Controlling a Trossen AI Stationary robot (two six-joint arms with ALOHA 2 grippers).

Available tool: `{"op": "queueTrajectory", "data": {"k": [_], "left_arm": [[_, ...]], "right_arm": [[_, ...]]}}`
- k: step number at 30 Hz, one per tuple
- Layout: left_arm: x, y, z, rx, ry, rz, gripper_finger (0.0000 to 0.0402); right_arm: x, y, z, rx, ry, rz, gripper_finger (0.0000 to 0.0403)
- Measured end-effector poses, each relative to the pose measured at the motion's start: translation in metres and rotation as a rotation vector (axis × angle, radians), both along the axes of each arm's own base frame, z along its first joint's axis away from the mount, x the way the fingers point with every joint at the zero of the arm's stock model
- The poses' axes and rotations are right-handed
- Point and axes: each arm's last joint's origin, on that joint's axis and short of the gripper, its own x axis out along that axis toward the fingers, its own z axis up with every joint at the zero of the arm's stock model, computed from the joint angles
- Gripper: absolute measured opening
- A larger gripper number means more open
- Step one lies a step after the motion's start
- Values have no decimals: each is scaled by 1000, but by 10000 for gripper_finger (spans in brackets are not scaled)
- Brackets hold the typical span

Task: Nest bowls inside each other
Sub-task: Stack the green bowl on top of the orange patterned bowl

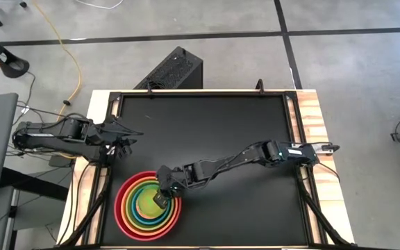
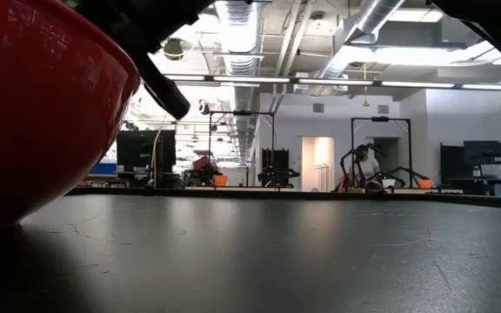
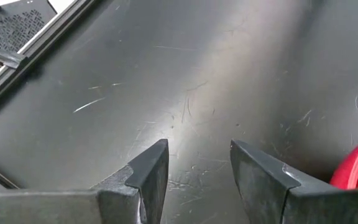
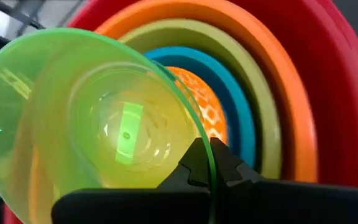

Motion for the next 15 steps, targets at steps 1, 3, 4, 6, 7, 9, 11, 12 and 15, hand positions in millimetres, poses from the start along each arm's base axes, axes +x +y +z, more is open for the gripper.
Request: {"op": "queueTrajectory", "data": {"k": [1,3,4,6,7,9,11,12,15], "left_arm": [[0,0,0,1,0,1,162],[0,0,0,6,0,5,162],[0,0,0,10,-1,11,162],[0,1,0,11,-4,21,162],[0,1,0,10,-5,23,162],[0,1,0,10,-5,23,162],[0,1,0,9,-5,22,162],[0,1,0,9,-5,22,162],[0,1,0,7,-5,25,162]], "right_arm": [[-1,-1,-1,-10,10,4,2],[-1,-1,-2,-22,18,11,3],[-2,-1,-2,-26,24,14,3],[-1,-2,-2,-28,25,13,4],[-1,-2,-2,-28,24,14,6],[-1,-3,-2,-28,25,12,13],[-1,-3,-2,-31,23,13,26],[-1,-3,-2,-31,22,13,34],[-1,-4,-2,-32,24,12,64]]}}
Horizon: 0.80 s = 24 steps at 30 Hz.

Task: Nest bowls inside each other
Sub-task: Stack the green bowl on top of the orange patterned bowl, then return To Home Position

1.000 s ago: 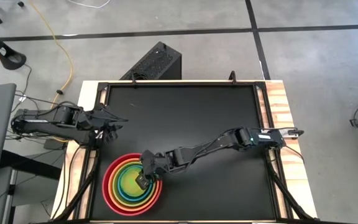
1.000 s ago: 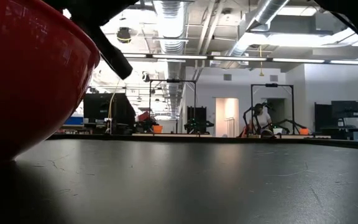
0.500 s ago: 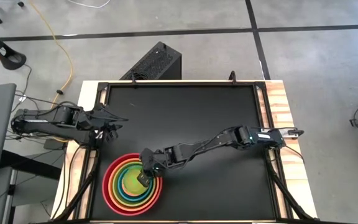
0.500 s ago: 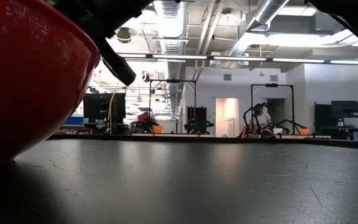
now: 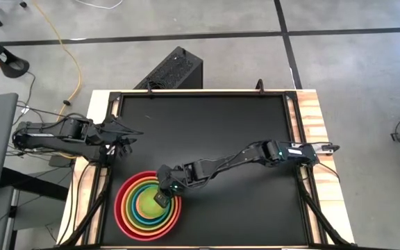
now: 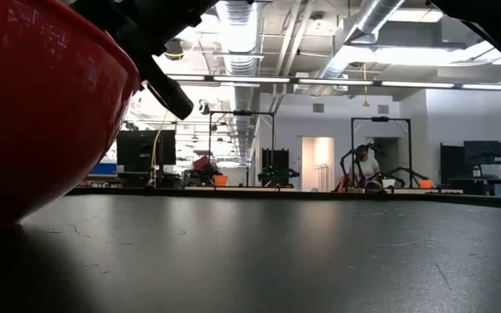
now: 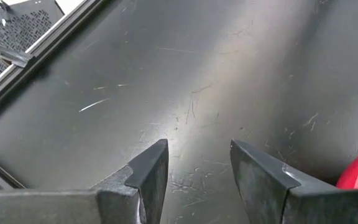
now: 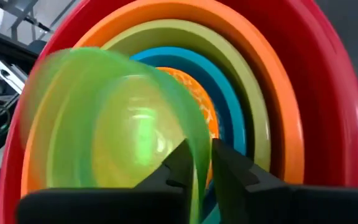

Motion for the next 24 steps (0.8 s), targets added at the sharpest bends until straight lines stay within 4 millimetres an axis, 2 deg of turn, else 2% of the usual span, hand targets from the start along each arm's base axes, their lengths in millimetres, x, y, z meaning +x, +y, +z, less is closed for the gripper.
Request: {"op": "queueTrajectory", "data": {"k": [8,11,15,18,22,24], "left_arm": [[0,0,0,1,7,0,162],[0,0,0,1,7,0,162],[0,0,0,1,7,0,162],[0,0,0,1,7,0,162],[-1,0,0,-2,6,0,162],[0,0,0,-9,6,-5,162]], "right_arm": [[2,-4,2,28,-10,14,140],[4,-10,11,64,-14,83,162],[5,-23,31,160,-24,225,179],[1,-33,47,168,-6,269,183],[-17,-48,78,89,-3,302,181],[-33,-54,93,39,43,300,178]]}}
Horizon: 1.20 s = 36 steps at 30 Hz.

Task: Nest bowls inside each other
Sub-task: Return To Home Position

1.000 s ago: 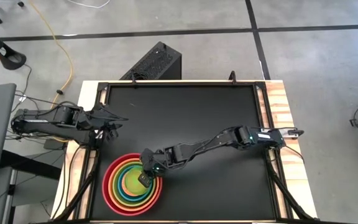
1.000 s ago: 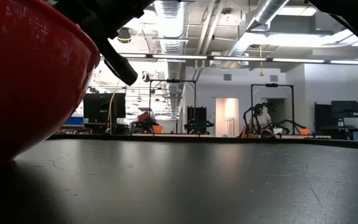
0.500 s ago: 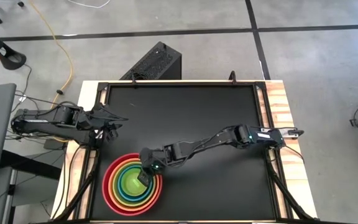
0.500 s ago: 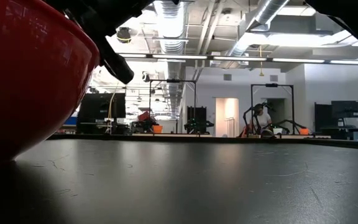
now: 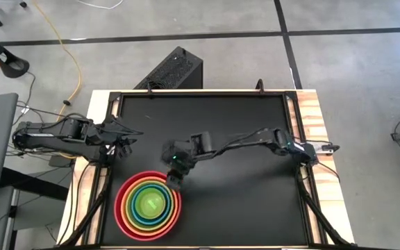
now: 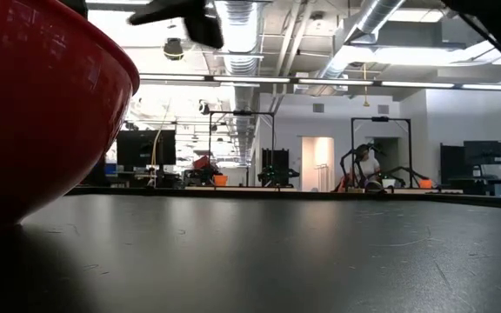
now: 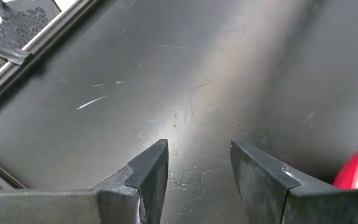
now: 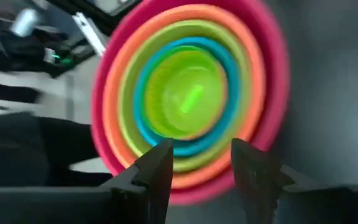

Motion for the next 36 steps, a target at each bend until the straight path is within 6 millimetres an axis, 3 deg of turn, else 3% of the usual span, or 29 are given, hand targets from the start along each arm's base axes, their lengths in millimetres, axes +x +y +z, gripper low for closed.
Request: {"op": "queueTrajectory", "data": {"k": [4,10,16,19,23,28,32,36], "left_arm": [[0,-1,0,-15,-5,-12,162],[3,-1,5,-35,-76,-21,162],[1,-3,19,-37,-243,-107,162],[-9,-2,27,-7,-331,-143,162],[-35,-2,39,33,-505,-182,162],[-61,1,47,134,-746,-188,162],[-66,2,27,155,-903,-164,162],[-59,1,-7,75,-942,-136,162]], "right_arm": [[-37,-8,32,-211,58,-31,172],[-105,1,73,-526,174,-69,170],[-163,-6,96,-636,172,-128,169],[-196,-15,94,-620,91,-210,169],[-238,-32,67,-527,-140,-331,169],[-281,-48,5,-375,-481,-457,169],[-305,-58,-45,-291,-665,-534,169],[-323,-66,-87,-247,-680,-586,169]]}}
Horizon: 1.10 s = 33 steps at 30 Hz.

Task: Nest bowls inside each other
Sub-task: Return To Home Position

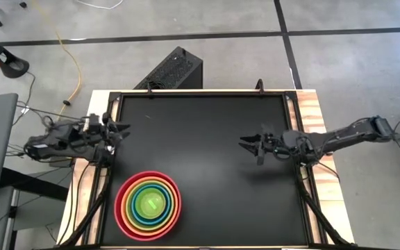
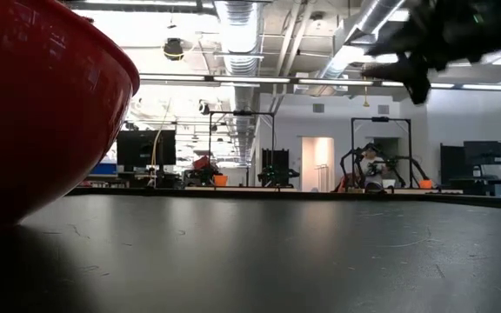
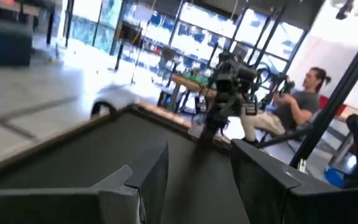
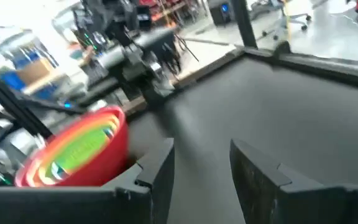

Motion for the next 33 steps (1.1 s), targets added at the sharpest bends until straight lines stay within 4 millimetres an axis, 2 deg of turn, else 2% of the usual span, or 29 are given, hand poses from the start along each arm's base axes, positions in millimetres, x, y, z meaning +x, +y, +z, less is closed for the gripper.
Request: {"op": "queueTrajectory", "data": {"k": [4,6,10,12,17,24,27,33], "left_arm": [[19,-3,-27,-58,67,-46,162],[29,-4,-36,-74,46,-59,162],[44,-5,-62,-104,-6,-63,162],[49,-5,-73,-109,-49,-63,162],[55,-6,-95,-100,-114,-88,162],[57,-7,-103,-197,-56,-109,141],[58,-7,-113,-235,32,-94,132],[58,-7,-114,-243,63,-109,131]], "right_arm": [[-10,-1,-30,-9,84,21,152],[-14,-2,-43,-16,116,40,121],[-25,-6,-65,-39,131,97,35],[-30,-7,-73,-60,125,158,11],[-41,-10,-87,-82,139,220,15],[-45,-15,-87,-78,146,180,8],[-45,-17,-87,-76,152,170,18],[-46,-17,-88,-75,157,171,37]]}}
